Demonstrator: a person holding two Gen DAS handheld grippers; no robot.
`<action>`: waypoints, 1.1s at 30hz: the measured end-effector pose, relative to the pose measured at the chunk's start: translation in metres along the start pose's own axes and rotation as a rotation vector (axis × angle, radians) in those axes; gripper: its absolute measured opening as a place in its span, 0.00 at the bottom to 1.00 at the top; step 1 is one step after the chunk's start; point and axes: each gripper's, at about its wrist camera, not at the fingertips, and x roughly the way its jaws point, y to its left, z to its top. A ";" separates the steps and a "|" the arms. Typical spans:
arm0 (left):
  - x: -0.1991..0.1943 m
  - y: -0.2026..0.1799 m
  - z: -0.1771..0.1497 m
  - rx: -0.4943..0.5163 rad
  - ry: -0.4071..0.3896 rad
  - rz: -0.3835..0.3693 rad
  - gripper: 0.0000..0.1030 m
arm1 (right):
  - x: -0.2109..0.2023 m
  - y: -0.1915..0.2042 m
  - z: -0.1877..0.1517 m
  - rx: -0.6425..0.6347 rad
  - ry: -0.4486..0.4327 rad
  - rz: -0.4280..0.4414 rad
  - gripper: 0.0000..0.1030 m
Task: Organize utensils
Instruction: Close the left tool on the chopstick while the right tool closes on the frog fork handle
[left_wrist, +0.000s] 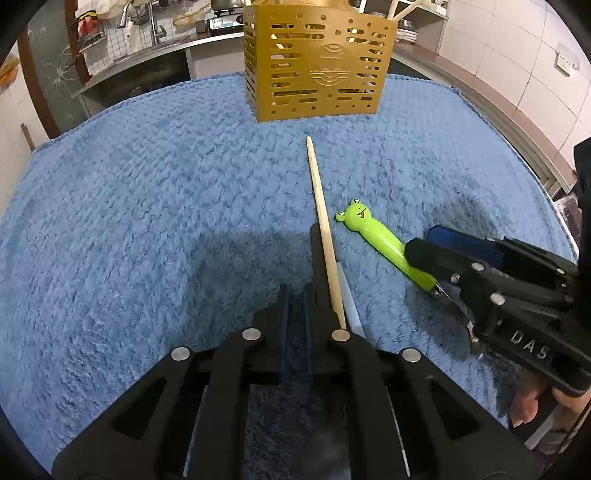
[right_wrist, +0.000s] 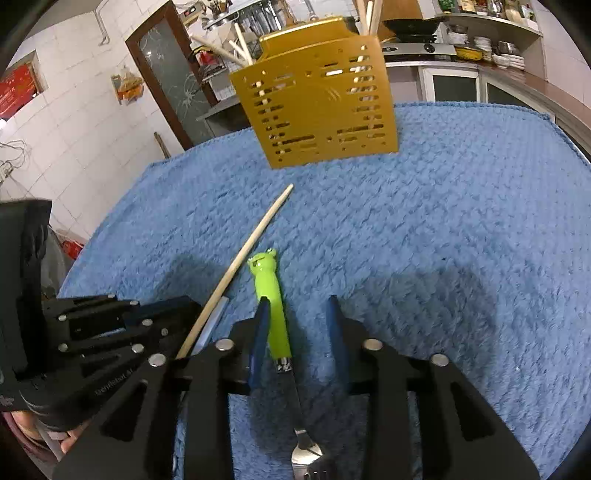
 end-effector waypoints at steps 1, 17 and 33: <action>0.000 0.000 0.000 0.004 -0.002 -0.004 0.05 | 0.000 0.000 0.000 -0.004 0.001 -0.004 0.32; -0.004 0.007 -0.004 0.005 -0.003 -0.055 0.05 | 0.000 0.003 -0.003 -0.033 0.013 -0.026 0.36; 0.004 0.001 0.002 0.003 -0.024 -0.028 0.05 | -0.001 0.002 -0.003 -0.043 0.020 -0.026 0.36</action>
